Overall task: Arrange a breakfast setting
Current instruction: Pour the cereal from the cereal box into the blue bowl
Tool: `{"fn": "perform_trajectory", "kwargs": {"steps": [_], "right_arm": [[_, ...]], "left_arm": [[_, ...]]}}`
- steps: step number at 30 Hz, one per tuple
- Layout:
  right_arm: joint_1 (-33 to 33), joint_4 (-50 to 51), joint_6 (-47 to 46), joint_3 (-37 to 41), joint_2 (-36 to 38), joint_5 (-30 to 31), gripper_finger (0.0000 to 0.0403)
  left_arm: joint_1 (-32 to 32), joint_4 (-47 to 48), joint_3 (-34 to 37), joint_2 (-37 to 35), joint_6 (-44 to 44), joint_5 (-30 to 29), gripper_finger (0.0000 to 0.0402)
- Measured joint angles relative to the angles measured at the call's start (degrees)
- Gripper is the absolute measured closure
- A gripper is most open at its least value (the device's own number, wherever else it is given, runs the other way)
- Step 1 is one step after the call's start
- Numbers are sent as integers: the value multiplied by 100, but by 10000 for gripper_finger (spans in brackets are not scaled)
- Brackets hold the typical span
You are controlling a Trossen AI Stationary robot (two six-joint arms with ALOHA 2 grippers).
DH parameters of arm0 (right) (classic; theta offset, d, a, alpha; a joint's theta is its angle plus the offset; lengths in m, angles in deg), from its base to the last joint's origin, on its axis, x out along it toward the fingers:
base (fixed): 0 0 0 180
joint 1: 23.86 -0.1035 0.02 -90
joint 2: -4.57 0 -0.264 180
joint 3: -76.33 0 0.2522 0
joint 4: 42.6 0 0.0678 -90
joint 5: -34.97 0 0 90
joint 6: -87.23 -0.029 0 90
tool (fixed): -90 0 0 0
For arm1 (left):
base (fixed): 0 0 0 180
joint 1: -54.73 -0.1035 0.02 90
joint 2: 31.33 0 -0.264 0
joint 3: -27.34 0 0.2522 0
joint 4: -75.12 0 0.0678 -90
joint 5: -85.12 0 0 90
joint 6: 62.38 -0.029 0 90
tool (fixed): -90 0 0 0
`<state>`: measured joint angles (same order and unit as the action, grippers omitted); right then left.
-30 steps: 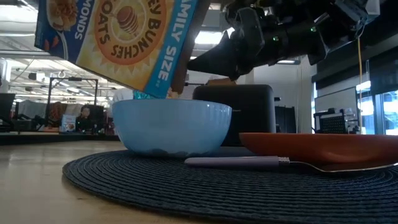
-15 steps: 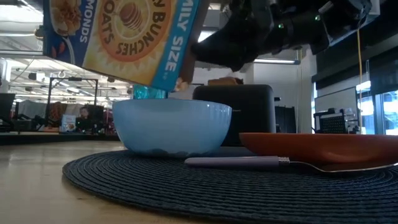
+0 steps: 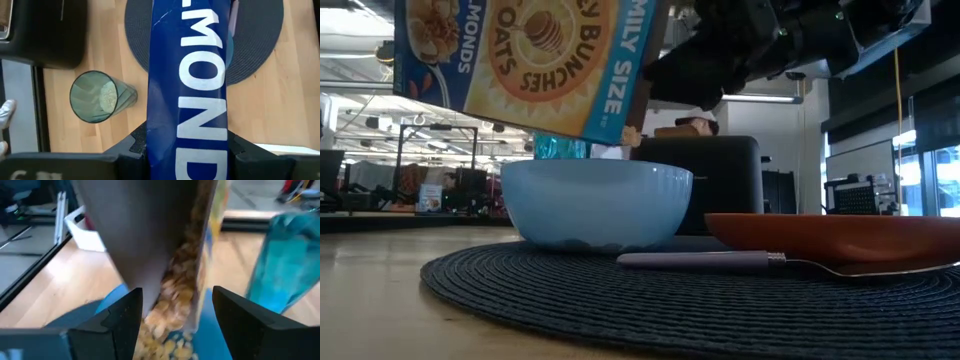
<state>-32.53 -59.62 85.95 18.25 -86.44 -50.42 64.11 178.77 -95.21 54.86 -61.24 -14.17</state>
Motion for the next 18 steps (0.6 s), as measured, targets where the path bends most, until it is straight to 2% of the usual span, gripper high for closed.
{"fn": "perform_trajectory", "kwargs": {"steps": [3,7,11,15,18], "right_arm": [[8,-231,43,3,-7,332,179],[8,-716,171,2,-7,338,216],[0,-665,175,7,-11,332,286],[7,-670,266,7,-11,334,379],[0,-673,368,7,-13,444,390]], "left_arm": [[-80,11,-2,135,-13,130,283],[-77,4,-2,481,-168,283,283],[-75,4,0,639,-310,407,283],[-80,20,0,622,-295,396,283],[-80,32,-63,606,-269,410,283]]}}
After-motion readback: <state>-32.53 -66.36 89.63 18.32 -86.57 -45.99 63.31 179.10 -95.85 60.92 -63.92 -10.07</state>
